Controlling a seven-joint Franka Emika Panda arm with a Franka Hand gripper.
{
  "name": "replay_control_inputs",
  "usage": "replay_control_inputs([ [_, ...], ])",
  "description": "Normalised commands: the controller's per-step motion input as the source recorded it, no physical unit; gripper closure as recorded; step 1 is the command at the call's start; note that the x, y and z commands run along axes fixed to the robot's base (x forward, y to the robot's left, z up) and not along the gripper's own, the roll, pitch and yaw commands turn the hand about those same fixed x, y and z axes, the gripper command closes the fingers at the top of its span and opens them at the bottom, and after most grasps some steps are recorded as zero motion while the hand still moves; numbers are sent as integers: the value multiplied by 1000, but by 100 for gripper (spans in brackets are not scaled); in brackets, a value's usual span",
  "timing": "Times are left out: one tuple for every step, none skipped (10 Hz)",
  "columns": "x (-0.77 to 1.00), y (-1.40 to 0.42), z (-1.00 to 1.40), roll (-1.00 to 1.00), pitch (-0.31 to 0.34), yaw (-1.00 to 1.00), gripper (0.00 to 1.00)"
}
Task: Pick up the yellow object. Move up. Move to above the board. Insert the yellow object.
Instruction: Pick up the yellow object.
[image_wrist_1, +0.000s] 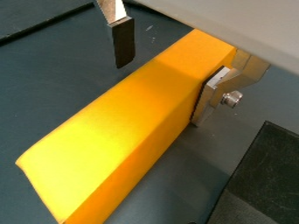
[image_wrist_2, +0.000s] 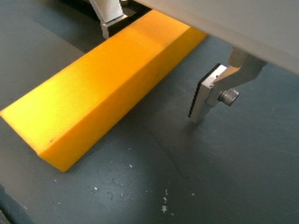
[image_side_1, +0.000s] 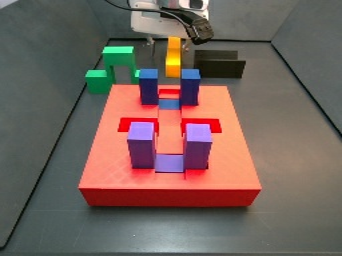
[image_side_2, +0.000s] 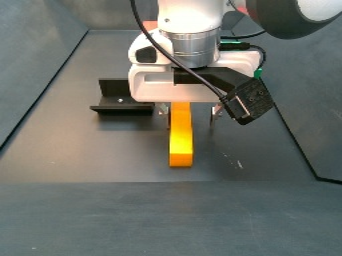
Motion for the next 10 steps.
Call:
replay_control_inputs([
  [226,-11,26,-69,17,151,0],
  [409,0,140,-73,43,214,0],
  [100,0,117,-131,4,143,0],
  [0,0,0,-34,0,43,0],
  [-11,0,-6,-51,0,0,0],
  [-89,0,0,-44,-11,0,0],
  [-100,-46,0,-20,-17,0,0],
  [-83,-63,0,0,-14,0,0],
  [-111,-29,0,-6,-21,0,0],
  [-80,-60,0,0,-17,0,0],
])
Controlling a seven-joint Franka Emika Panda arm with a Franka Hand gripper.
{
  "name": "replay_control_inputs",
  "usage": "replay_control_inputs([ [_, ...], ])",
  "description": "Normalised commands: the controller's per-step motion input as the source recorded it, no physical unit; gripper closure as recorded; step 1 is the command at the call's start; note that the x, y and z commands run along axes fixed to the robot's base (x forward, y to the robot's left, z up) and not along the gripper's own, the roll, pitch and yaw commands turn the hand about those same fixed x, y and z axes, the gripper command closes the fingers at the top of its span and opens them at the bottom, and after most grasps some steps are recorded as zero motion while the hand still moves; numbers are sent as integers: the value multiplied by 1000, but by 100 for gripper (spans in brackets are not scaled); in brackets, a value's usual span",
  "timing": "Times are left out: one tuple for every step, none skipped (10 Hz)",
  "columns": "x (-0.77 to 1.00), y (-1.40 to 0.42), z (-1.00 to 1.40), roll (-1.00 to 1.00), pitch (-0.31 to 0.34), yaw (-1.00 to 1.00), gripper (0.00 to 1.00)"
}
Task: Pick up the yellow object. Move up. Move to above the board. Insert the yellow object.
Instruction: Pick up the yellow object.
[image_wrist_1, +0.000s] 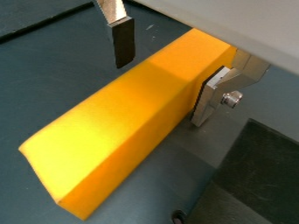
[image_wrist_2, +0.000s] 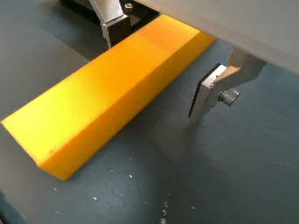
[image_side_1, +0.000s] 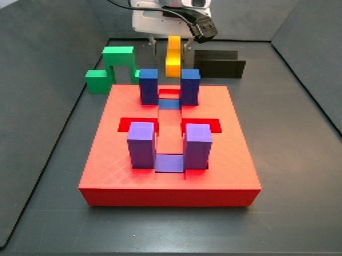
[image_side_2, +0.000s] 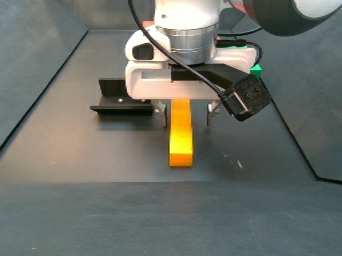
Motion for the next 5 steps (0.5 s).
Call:
replay_control_inputs([
  [-89,0,0,-1,-20,0,0],
  [-71,-11,0,0,-11,0,0],
  [-3,0,0,0,-6,0,0],
  [-31,0,-23,23,0,0,0],
  [-117,0,-57,91,-20,0,0],
])
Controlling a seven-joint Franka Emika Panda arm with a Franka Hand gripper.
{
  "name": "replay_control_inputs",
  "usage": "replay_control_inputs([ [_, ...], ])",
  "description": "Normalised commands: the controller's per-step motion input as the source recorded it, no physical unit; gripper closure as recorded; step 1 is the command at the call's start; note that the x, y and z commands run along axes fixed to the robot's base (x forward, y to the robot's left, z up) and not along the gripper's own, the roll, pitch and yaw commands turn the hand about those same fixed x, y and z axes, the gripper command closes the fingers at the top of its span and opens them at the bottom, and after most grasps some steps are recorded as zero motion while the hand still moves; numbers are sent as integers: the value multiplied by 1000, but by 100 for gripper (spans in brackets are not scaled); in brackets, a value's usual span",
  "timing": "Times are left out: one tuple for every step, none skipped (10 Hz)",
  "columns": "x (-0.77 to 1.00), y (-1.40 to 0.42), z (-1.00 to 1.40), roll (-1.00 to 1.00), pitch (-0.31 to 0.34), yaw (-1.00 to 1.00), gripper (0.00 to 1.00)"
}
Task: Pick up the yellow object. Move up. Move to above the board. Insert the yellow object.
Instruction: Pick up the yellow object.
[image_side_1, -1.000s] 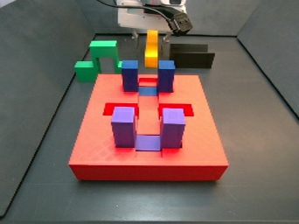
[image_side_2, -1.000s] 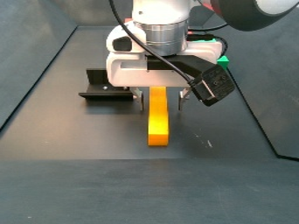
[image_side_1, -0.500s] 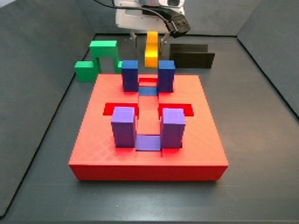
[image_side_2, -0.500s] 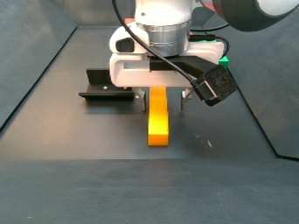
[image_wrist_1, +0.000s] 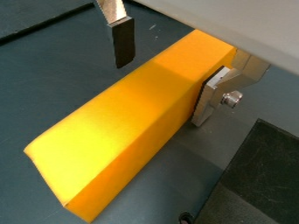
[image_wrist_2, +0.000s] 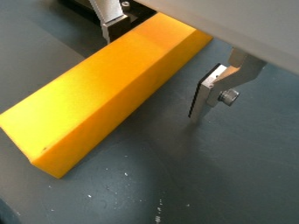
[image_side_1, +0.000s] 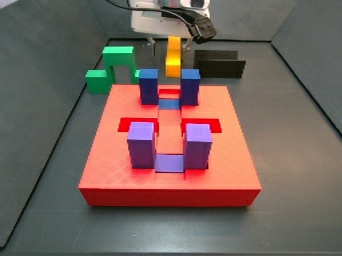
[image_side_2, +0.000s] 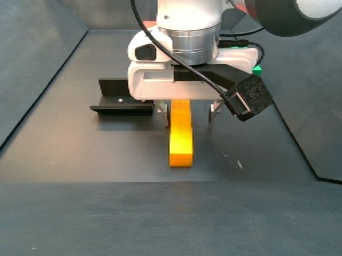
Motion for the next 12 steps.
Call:
replay_control_inputs([
  [0,0,0,0,0,0,100],
  [0,0,0,0,0,0,100],
  [0,0,0,0,0,0,100],
  [0,0,0,0,0,0,100],
  [0,0,0,0,0,0,100],
  [0,0,0,0,0,0,100],
  [0,0,0,0,0,0,100],
  [0,0,0,0,0,0,100],
  [0,0,0,0,0,0,100],
  [0,0,0,0,0,0,100],
  [0,0,0,0,0,0,100],
  [0,0,0,0,0,0,100],
])
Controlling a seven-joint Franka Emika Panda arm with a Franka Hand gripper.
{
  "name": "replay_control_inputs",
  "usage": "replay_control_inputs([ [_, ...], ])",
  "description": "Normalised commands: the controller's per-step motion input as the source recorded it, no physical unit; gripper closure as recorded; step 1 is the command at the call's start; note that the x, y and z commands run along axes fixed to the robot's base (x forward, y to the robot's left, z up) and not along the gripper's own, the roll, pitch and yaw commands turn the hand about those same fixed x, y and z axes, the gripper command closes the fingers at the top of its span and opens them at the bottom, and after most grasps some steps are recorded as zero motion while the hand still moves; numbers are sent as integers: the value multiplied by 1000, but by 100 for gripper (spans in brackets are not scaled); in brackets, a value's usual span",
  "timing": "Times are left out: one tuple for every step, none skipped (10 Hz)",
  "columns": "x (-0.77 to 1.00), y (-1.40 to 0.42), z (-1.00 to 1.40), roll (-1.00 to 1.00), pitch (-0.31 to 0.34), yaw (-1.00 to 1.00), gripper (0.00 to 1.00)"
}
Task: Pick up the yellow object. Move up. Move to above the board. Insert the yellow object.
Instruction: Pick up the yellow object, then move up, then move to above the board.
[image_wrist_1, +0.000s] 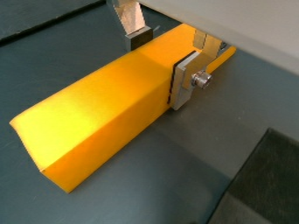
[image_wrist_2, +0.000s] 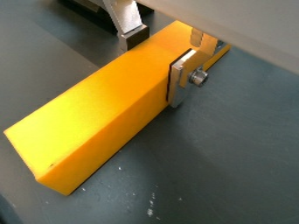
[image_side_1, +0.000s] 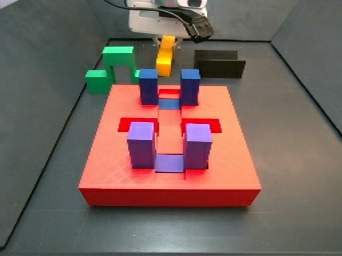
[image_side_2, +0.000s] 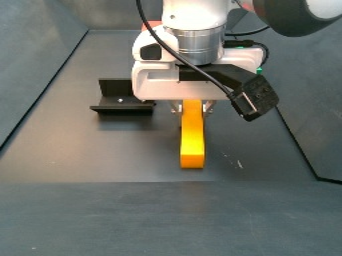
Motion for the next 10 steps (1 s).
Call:
replay_control_inputs([
  [0,0,0,0,0,0,100],
  [0,0,0,0,0,0,100],
  [0,0,0,0,0,0,100],
  [0,0,0,0,0,0,100],
  [0,0,833,0,0,0,100],
  [-59,-37,742,-5,46,-50,100],
  [-70,-22,480,4,47,-48,100],
  [-26,-5,221,15,23,-30,100],
  [0,0,1400,0,0,0,100],
  [-7,-3,1400,-10,13,11,100],
])
